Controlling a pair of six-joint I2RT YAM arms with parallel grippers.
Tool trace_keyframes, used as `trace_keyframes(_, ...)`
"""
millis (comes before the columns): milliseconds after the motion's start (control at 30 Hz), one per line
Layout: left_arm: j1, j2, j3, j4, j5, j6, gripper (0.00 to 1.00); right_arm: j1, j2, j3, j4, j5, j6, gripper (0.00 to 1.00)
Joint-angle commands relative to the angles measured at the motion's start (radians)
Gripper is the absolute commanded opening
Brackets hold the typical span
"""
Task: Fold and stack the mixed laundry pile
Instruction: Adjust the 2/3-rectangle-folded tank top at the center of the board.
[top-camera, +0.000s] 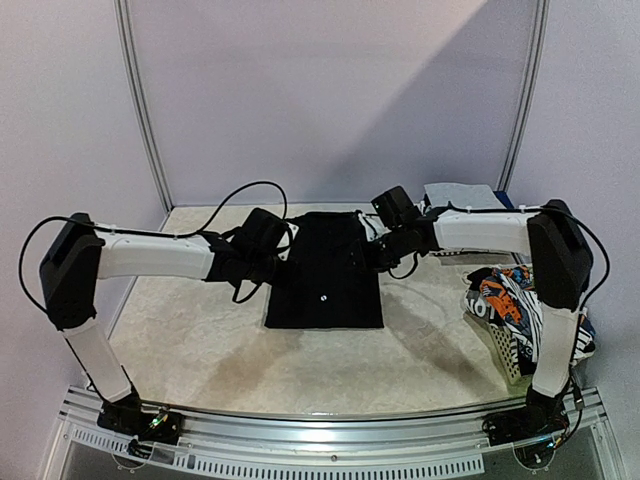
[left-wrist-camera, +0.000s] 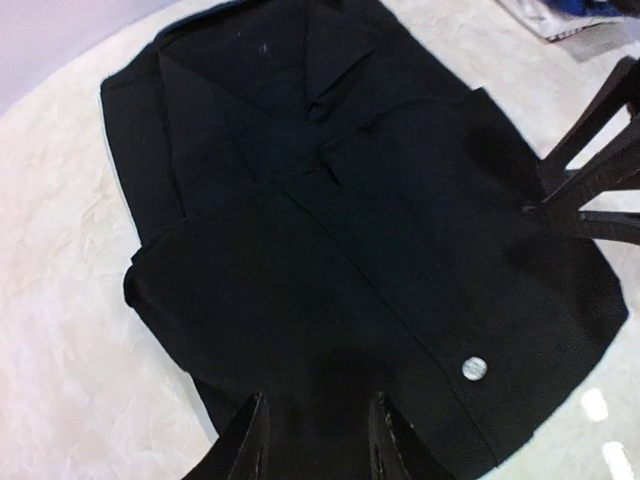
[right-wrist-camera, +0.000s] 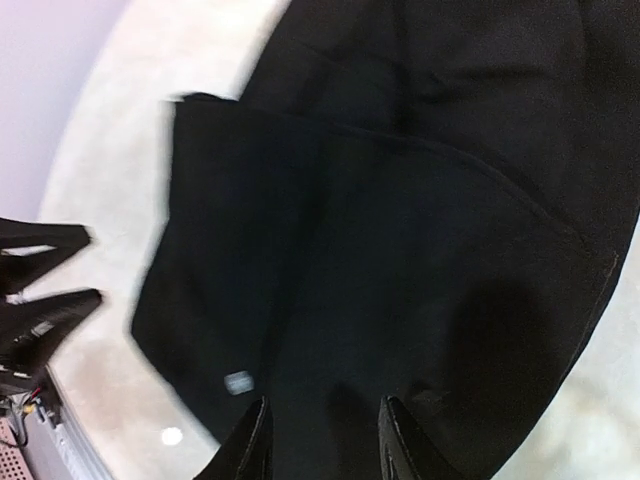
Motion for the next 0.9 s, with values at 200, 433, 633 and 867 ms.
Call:
trace_keyframes(200,0.129,0.218,0.117,-0.03,0.086,0.045,0.33,-0.091,0.192,0.044,0.006,-0.086,-0.012,0.35)
trace_keyframes(433,0.183,0.304,0.145,-0.001,0.081,0.058,0.32,-0.093,0.191,0.022,-0.022,-0.023,-0.017,0.35)
trace_keyframes(633,0.149,0.157,0.08,0.027,-0.026,0.096,0.47,-0.091,0.091,0.02,-0.041,-0.001,-0.032,0.37)
trace_keyframes(867,0.067,-0.091,-0.154,0.307,-0.173,0.223,1.0,-0.085,-0.078,-0.025,-0.026,0.063,-0.036,0.45)
